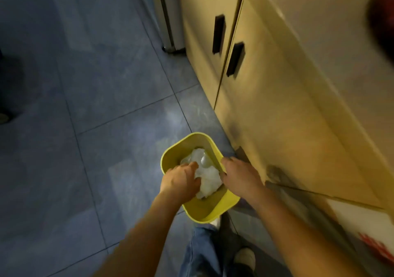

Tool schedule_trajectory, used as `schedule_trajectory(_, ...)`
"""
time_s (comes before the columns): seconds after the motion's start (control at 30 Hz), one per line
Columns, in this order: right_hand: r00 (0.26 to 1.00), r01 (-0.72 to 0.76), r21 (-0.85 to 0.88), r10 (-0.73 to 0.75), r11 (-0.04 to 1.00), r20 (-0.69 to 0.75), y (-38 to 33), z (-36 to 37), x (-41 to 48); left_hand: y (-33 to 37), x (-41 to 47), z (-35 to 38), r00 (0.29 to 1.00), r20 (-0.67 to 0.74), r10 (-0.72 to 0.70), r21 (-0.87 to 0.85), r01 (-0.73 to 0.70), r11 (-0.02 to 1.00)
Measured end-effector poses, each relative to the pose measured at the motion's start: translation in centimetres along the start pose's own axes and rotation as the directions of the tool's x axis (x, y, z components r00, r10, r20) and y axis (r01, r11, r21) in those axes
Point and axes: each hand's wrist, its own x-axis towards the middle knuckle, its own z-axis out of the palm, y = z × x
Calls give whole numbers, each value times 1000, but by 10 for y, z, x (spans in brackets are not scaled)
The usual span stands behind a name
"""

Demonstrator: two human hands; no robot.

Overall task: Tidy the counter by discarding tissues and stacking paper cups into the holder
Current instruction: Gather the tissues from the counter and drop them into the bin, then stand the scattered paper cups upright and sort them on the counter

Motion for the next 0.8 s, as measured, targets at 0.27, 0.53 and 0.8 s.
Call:
schedule_trajectory(0.27,972,23,43,-12,999,-236,-44,-168,-53,66,-66,-151,899,-437,20,-245,-141,959)
schedule_trajectory(0.53,829,141,60,-85,988,-552,-92,-312,-155,155,-154,-280,769,-548,330,-84,-444,892)
schedule_trajectory(0.8,561,81,-8,-53,997,-826,-90,-393,-276,239,-234,-341,519,-637,570,88,-685,723)
